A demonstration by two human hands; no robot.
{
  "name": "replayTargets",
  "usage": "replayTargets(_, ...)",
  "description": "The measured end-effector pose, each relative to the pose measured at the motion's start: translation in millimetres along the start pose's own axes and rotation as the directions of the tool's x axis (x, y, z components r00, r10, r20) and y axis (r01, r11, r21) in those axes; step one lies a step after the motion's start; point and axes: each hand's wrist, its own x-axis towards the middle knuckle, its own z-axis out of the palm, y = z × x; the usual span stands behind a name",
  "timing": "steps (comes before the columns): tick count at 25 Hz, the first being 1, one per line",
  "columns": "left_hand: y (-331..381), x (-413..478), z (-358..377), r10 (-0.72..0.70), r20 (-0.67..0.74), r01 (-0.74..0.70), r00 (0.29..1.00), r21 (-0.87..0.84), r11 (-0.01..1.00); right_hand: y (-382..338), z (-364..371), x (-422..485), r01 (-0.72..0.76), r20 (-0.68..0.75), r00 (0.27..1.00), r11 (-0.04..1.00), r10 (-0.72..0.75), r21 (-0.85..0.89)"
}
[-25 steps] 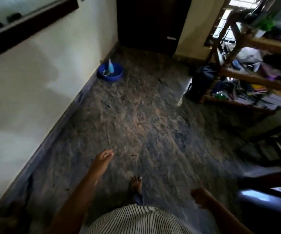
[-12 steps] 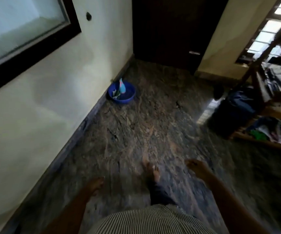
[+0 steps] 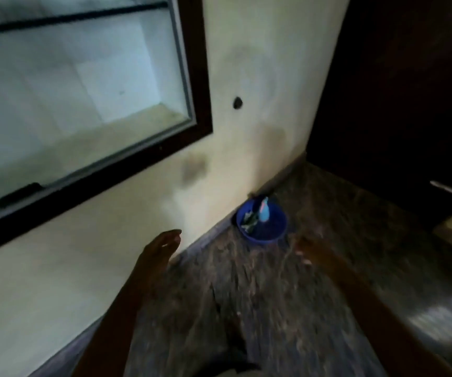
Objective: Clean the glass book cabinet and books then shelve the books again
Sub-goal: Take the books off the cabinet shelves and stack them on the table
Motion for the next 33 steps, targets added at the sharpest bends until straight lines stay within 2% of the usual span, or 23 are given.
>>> replayTargets(1,17.7,22.4,-6.3,0.051,-0.058,-0.050,0.997,0.025,0.998,-37.0,-2.0,34.8,0.060,0.021,0.998,0.998,-0.059,-0.023)
replayTargets(2,40.2,44.6,-15.8,0.119,-0.113,-0.115,0.986,0.041,0.992,-83.3,-6.0,66.6,0.183,0.028,0.983,0.983,-0.183,0.022)
replayTargets(5,112.4,115.3,-48.7,0.365,-0.270,-0.330,0.891,0.168,0.929,-215.2,-11.6,138.4,0.483,0.036,0.873,0.872,-0.486,0.076)
replayTargets(8,183.5,165.6,-69.2,0.577,-0.359,-0.504,0.733,0.283,0.816,-313.6,-22.7,173.7,0.692,0.088,0.713,0.719,-0.695,0.070)
replayTargets(11,258.3,207.0,-88.4,0.729,-0.404,-0.587,0.553,0.432,0.684,-407.7,-32.7,198.7,0.829,0.098,0.534,0.543,-0.840,0.132)
replayTargets(15,334.0,246.8,-123.0,0.866,-0.403,-0.601,0.296,0.626,0.497,-511.0,-37.8,217.7,0.911,0.098,0.288,0.304,-0.953,0.279)
replayTargets(18,388.4,265.1,-149.7,0.902,-0.421,-0.503,0.096,0.762,0.409,-582.2,-40.4,225.5,0.926,0.047,0.114,0.124,-0.992,0.356)
replayTargets(21,442.3,276.7,-173.9,0.904,-0.422,-0.411,-0.075,0.839,0.358,-645.7,-43.2,227.6,0.896,-0.060,-0.014,-0.039,-0.998,0.443)
replayTargets(22,458.6,280.6,-183.2,0.908,-0.404,-0.368,-0.113,0.866,0.340,-662.7,-42.6,227.2,0.887,-0.094,-0.045,-0.083,-0.995,0.454)
replayTargets(23,474.8,283.6,-191.2,0.909,-0.399,-0.344,-0.119,0.875,0.339,-676.5,-41.5,224.4,0.885,-0.125,-0.060,-0.111,-0.990,0.451)
replayTargets(25,507.7,290.2,-204.9,0.911,-0.405,-0.333,-0.081,0.872,0.358,-700.1,-36.6,219.7,0.891,-0.161,-0.075,-0.138,-0.984,0.432)
replayTargets(27,544.1,295.0,-218.0,0.889,-0.453,-0.391,-0.063,0.831,0.396,-723.2,-26.5,215.6,0.913,-0.161,-0.087,-0.143,-0.983,0.382)
replayTargets(29,578.3,297.6,-235.5,0.830,-0.558,-0.510,-0.008,0.716,0.477,-748.9,-15.9,211.6,0.929,-0.138,-0.021,-0.070,-0.990,0.362)
replayTargets(31,604.2,299.8,-254.0,0.755,-0.635,-0.650,0.161,0.508,0.566,-776.1,-12.0,207.4,0.922,-0.090,0.115,0.072,-0.989,0.381)
replayTargets(33,617.4,304.5,-268.5,0.699,-0.629,-0.717,0.341,0.308,0.626,-797.7,-10.1,206.6,0.891,-0.063,0.181,0.137,-0.981,0.432)
